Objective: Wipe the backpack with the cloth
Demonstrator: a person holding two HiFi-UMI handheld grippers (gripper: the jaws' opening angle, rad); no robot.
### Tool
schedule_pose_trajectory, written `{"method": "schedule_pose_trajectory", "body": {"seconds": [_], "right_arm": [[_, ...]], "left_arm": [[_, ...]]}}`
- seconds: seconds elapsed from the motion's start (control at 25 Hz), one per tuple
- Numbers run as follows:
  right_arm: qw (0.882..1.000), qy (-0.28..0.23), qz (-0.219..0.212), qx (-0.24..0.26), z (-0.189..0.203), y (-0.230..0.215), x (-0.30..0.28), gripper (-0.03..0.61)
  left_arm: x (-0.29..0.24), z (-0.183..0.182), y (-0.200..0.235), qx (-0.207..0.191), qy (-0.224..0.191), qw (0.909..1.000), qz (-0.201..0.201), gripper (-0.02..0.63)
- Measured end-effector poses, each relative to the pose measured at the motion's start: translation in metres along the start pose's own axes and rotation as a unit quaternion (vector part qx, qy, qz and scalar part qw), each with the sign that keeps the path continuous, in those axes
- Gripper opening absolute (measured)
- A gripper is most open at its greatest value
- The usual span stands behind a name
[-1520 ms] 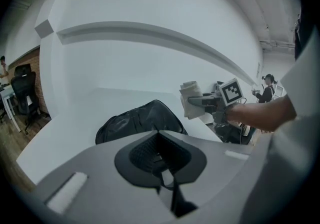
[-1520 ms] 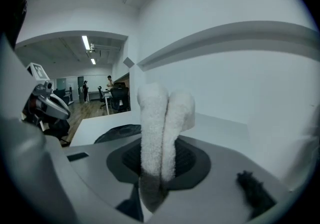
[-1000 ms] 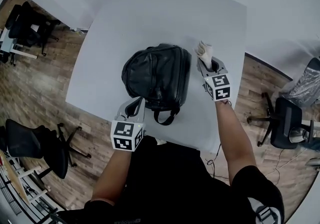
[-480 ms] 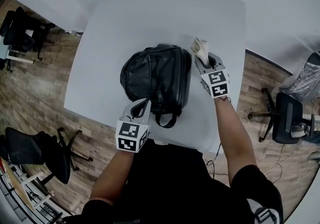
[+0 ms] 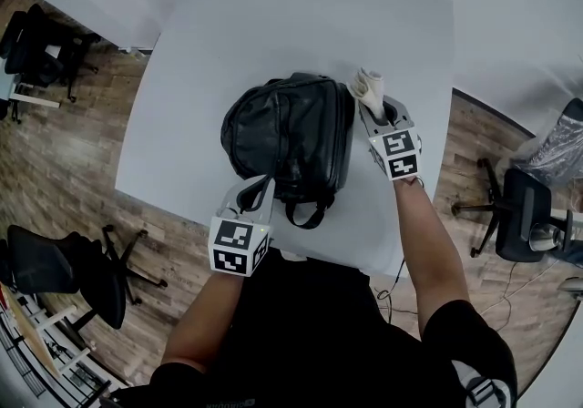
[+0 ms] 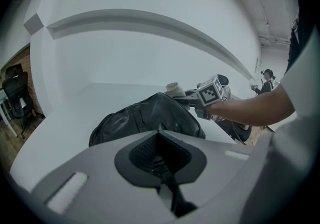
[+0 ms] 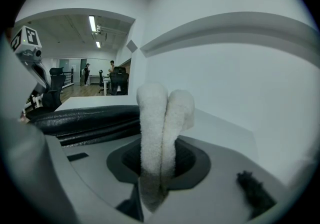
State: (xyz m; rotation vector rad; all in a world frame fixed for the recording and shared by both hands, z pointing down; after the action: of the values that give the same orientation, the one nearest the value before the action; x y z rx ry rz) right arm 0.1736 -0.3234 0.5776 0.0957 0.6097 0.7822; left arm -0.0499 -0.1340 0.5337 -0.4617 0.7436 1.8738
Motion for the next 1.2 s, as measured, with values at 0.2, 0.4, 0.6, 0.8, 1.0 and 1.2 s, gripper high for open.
{"method": "schedule_pose_trajectory", "body": {"seconds": [0.2, 0.4, 0.6, 0.8, 1.0, 1.2], "right_arm": [[1.0, -0.004, -0.006, -0.001, -0.002, 0.007, 0.006, 0.094], [1.0, -0.005, -0.013, -0.001, 0.0, 0.016, 0.01, 0.094], [1.0, -0.006, -0.014, -0.002, 0.003, 0.024, 0.017, 0.094], [1.0, -0.008, -0.017, -0.006, 0.003, 0.032, 0.028, 0.094], [1.0, -0.013, -0.021, -0.01, 0.004, 0.041, 0.041, 0.094], [1.0, -0.016, -0.021, -0.002, 0.004, 0.051, 0.053, 0.094]], "left_arm": [[0.001, 0.001, -0.001, 0.004, -0.006, 1.0, -0.003, 0.006], [-0.001, 0.001, -0.004, 0.004, -0.01, 0.9999, -0.002, 0.006], [-0.003, 0.002, -0.01, 0.003, -0.013, 0.9999, 0.0, 0.006], [-0.003, 0.006, -0.012, 0.004, -0.008, 1.0, 0.0, 0.006], [-0.001, 0.008, -0.014, 0.007, -0.006, 1.0, -0.002, 0.006], [0.0, 0.009, -0.017, 0.003, -0.007, 1.0, -0.001, 0.006]]}}
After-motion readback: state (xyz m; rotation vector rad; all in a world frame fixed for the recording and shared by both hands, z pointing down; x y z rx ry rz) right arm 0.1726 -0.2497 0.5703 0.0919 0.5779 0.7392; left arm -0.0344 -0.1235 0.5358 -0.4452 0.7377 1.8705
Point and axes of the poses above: the fingertips, and each gripper's own axes: x backward along the fingers, y to its left, z out of its underside, the point moved 5 cm from there along x, backward along the fingers, and after that the axes turned 10 degrees about x, right-handed, at the moved point
